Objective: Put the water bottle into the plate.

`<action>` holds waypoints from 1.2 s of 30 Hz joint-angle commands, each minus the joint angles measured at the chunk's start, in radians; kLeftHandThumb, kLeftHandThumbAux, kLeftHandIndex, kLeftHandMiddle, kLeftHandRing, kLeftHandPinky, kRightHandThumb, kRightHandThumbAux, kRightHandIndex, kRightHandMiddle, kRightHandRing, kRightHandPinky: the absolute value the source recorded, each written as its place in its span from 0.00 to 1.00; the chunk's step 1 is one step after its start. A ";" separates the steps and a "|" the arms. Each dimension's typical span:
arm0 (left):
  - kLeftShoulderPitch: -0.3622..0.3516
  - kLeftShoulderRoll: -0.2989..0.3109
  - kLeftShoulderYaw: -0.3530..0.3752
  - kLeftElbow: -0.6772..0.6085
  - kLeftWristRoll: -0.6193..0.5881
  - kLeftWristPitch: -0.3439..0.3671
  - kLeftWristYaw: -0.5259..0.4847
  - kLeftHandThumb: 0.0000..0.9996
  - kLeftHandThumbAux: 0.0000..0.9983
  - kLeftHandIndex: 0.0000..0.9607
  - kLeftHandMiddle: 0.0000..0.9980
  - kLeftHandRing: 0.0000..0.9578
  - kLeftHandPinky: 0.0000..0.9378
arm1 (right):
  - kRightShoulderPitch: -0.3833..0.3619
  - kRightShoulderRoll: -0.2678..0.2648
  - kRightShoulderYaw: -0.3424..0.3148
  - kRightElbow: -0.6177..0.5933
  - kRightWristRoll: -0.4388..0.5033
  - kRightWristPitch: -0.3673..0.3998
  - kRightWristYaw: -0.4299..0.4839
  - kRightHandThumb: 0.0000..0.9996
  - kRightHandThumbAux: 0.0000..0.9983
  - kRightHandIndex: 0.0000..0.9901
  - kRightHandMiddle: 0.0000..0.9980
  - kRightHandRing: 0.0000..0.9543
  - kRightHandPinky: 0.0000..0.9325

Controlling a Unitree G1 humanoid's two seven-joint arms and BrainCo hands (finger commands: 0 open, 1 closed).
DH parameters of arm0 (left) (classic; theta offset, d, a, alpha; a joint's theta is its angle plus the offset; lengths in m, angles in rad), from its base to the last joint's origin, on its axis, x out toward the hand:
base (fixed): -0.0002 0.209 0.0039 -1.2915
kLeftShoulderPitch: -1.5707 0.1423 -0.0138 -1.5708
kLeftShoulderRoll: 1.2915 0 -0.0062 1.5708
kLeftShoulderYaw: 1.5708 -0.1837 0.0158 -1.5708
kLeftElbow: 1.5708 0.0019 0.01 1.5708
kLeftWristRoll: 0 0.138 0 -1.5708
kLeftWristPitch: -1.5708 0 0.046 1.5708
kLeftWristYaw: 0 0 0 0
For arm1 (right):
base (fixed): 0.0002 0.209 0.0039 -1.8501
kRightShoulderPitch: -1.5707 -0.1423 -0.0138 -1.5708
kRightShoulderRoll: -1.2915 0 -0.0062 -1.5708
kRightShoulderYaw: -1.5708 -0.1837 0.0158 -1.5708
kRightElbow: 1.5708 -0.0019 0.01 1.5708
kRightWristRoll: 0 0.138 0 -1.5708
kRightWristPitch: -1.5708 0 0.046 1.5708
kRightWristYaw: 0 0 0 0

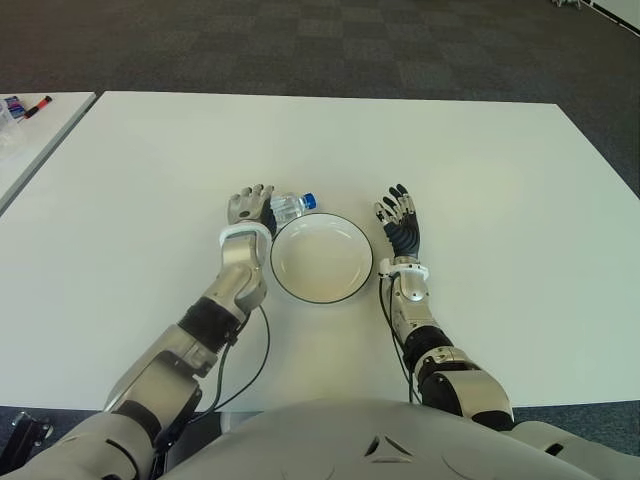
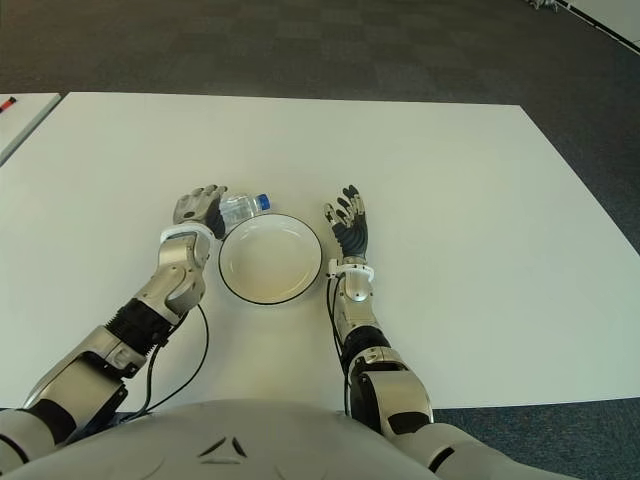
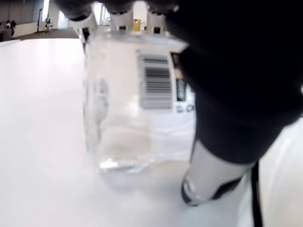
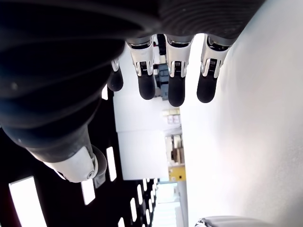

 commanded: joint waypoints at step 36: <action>-0.012 -0.064 -0.013 0.071 -0.015 0.023 0.025 0.00 0.90 0.00 0.00 0.00 0.08 | 0.065 0.043 -0.006 0.041 0.009 0.041 0.004 0.03 0.71 0.08 0.13 0.15 0.20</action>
